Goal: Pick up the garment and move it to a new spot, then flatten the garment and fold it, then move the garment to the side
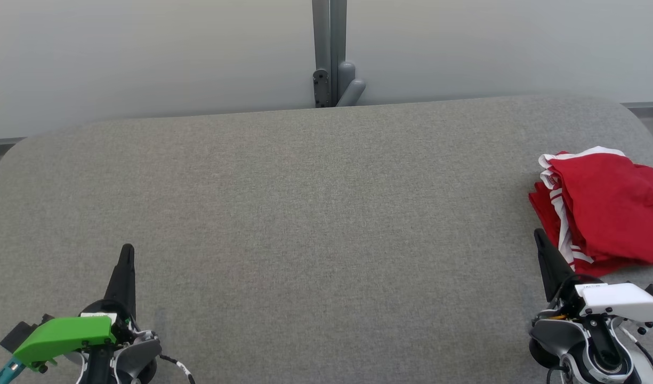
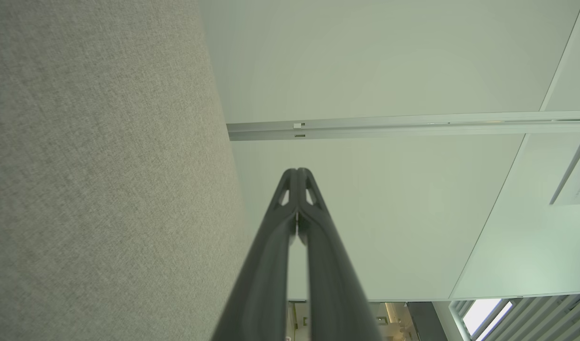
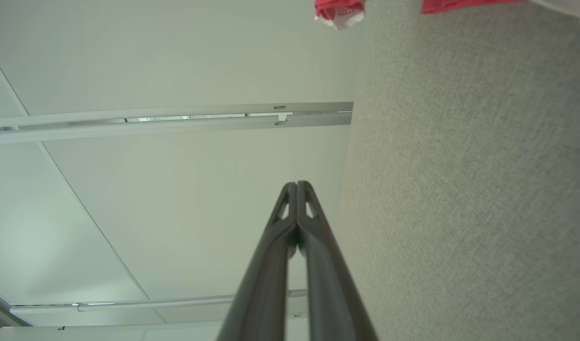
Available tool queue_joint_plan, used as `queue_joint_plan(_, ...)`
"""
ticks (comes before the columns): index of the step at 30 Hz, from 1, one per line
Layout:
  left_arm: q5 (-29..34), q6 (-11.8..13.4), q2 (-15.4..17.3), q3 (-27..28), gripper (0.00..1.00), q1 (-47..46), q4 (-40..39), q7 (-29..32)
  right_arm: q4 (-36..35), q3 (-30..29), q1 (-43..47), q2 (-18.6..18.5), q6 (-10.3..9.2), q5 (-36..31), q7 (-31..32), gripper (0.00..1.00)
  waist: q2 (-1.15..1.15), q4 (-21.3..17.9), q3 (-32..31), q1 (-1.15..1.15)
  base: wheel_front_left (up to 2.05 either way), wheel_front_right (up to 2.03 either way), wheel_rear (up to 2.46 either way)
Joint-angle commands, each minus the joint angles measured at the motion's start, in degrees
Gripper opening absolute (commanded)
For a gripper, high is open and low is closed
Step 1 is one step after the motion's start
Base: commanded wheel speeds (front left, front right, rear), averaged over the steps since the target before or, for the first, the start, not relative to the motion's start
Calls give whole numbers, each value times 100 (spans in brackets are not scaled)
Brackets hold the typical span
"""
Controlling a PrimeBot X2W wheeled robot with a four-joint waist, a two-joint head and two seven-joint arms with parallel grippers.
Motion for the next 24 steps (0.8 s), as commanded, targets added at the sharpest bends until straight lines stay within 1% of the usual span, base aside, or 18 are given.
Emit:
queue_joint_plan(1,20,-25,18,33,0,-80,-25,25,10,4,-69,-28,2,34,36,0,0,0,0,0,0,0,0)
queue_joint_plan(24,33,-25,4,49,0,-82,-24,43,10,4,-68,-28,2,34,36,0,0,0,0,0,0,0,0)
